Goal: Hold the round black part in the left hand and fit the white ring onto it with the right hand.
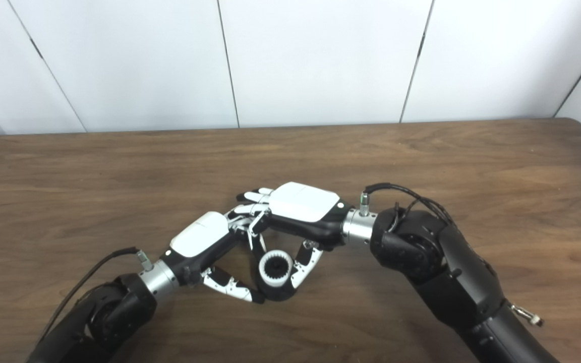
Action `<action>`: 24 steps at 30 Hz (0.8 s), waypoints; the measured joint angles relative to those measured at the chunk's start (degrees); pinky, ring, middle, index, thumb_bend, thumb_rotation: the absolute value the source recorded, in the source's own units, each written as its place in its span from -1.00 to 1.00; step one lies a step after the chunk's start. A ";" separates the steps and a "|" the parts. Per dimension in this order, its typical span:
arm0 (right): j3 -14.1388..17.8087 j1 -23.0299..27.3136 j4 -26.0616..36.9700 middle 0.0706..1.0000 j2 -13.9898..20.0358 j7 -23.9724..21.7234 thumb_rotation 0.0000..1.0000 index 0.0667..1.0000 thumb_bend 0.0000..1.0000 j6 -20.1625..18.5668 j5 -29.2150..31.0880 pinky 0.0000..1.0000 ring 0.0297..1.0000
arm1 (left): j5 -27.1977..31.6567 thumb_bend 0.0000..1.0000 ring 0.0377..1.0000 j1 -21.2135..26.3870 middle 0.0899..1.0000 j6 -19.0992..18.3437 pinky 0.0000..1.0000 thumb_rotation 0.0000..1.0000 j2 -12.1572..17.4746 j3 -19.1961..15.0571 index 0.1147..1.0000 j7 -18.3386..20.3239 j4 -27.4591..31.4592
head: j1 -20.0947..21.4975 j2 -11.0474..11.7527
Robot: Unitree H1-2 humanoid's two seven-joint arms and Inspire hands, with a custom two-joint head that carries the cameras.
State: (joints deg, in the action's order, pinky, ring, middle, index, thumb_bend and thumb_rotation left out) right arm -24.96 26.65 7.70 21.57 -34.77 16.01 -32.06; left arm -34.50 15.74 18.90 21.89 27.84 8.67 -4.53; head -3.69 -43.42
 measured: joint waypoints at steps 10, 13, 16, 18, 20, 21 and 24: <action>-0.05 -0.02 0.02 0.89 0.23 -0.50 -0.69 -0.09 0.05 -0.04 0.30 1.00 1.00 | 0.02 0.05 1.00 -0.08 0.71 0.04 1.00 -0.88 -0.19 -0.33 -0.17 0.44 0.03 | 0.09 0.00; -0.05 -0.01 0.02 0.93 0.33 -0.93 -0.61 0.03 0.51 -0.12 0.66 1.00 1.00 | 0.02 0.05 1.00 -0.08 0.71 0.04 1.00 -0.88 -0.20 -0.37 -0.17 0.52 0.03 | 0.09 0.00; -0.30 -0.03 0.05 0.96 0.79 -2.04 -0.54 0.17 0.95 -0.09 1.42 1.00 1.00 | 0.00 0.05 1.00 -0.10 0.72 0.04 1.00 -0.88 -0.20 -0.41 -0.17 0.59 0.03 | 0.17 0.00; -0.58 -0.18 0.05 0.97 1.07 -2.70 -0.53 0.20 0.99 -0.06 1.80 1.00 1.00 | 0.00 0.05 1.00 -0.11 0.72 0.03 1.00 -0.88 -0.21 -0.45 -0.17 0.62 0.03 | 0.26 0.00; -0.58 -0.31 0.04 0.99 1.08 -2.78 -0.55 0.23 1.00 0.04 2.07 1.00 1.00 | 0.00 0.05 1.00 -0.13 0.72 0.02 1.00 -0.88 -0.22 -0.51 -0.17 0.68 0.03 | 0.26 0.09; -0.58 -0.33 0.04 0.99 1.09 -2.78 -0.56 0.25 1.00 0.11 2.34 1.00 1.00 | 0.00 0.05 1.00 -0.13 0.72 0.01 1.00 -0.88 -0.24 -0.54 -0.17 0.72 0.03 | 0.26 0.09; -0.56 -0.35 0.05 1.00 1.13 -2.78 -0.57 0.31 1.00 0.20 2.92 1.00 1.00 | 0.00 0.05 1.00 -0.17 0.71 0.01 1.00 -0.88 -0.26 -0.65 -0.17 0.78 0.03 | 0.35 0.09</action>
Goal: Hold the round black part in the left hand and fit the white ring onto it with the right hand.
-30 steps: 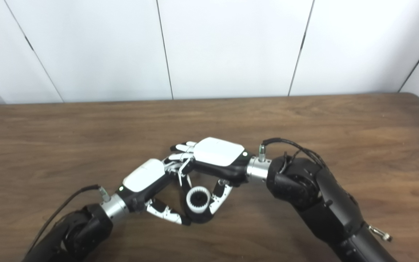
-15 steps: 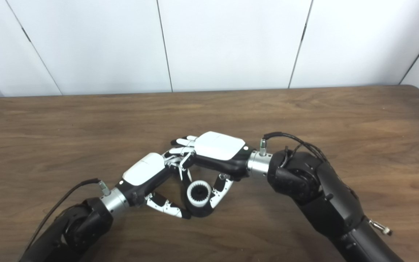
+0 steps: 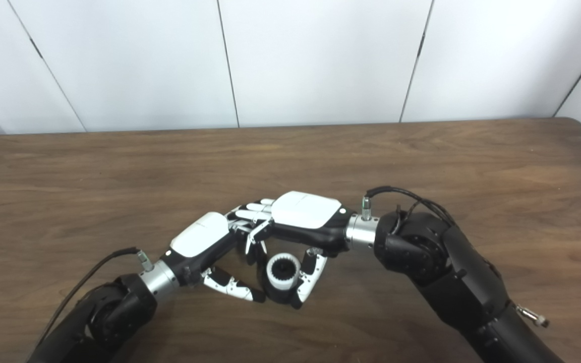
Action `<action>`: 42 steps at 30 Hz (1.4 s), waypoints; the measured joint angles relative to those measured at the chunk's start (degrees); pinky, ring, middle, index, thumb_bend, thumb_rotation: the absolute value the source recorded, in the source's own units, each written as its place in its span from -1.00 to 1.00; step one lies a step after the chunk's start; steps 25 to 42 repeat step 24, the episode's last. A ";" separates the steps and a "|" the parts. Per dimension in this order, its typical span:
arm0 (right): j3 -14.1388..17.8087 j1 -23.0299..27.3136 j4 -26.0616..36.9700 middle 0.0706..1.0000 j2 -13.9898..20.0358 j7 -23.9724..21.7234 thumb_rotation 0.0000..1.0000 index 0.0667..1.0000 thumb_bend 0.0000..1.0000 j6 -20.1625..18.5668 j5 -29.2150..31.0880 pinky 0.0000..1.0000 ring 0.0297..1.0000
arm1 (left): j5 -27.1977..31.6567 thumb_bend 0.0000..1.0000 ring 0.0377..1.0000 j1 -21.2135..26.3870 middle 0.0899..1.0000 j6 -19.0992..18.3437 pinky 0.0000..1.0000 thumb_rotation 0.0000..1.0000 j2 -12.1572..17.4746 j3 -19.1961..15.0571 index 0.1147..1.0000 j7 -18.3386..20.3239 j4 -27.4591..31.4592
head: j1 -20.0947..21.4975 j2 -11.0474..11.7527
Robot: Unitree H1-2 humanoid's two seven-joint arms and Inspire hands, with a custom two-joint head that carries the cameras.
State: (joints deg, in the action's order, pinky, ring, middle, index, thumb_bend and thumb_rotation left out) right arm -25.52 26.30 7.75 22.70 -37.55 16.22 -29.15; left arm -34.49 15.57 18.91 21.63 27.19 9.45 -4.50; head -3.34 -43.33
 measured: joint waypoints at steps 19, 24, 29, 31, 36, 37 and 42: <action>5.29 -0.54 6.88 1.00 0.59 -0.01 -0.74 0.41 1.00 -2.97 4.36 1.00 1.00 | 0.35 0.05 1.00 -0.21 0.68 2.50 1.00 -0.88 0.00 -1.26 -0.17 -0.60 -1.98 | 2.99 2.55; 7.95 -0.63 6.83 1.00 3.60 0.02 -0.78 0.47 1.00 -4.13 4.14 1.00 1.00 | 0.93 0.05 1.00 -0.52 0.67 3.05 1.00 -0.88 0.00 -1.89 -0.17 -0.66 -2.54 | 3.95 3.51; 7.95 -0.63 6.83 1.00 3.60 0.02 -0.78 0.47 1.00 -4.13 4.14 1.00 1.00 | 0.93 0.05 1.00 -0.52 0.67 3.05 1.00 -0.88 0.00 -1.89 -0.17 -0.66 -2.54 | 3.95 3.51; 7.95 -0.63 6.83 1.00 3.60 0.02 -0.78 0.47 1.00 -4.13 4.14 1.00 1.00 | 0.93 0.05 1.00 -0.52 0.67 3.05 1.00 -0.88 0.00 -1.89 -0.17 -0.66 -2.54 | 3.95 3.51; 7.95 -0.63 6.83 1.00 3.60 0.02 -0.78 0.47 1.00 -4.13 4.14 1.00 1.00 | 0.93 0.05 1.00 -0.52 0.67 3.05 1.00 -0.88 0.00 -1.89 -0.17 -0.66 -2.54 | 3.95 3.51; 7.95 -0.63 6.83 1.00 3.60 0.02 -0.78 0.47 1.00 -4.13 4.14 1.00 1.00 | 0.93 0.05 1.00 -0.52 0.67 3.05 1.00 -0.88 0.00 -1.89 -0.17 -0.66 -2.54 | 3.95 3.51; 7.95 -0.63 6.83 1.00 3.60 0.02 -0.78 0.47 1.00 -4.13 4.14 1.00 1.00 | 0.93 0.05 1.00 -0.52 0.67 3.05 1.00 -0.88 0.00 -1.89 -0.17 -0.66 -2.54 | 3.95 3.51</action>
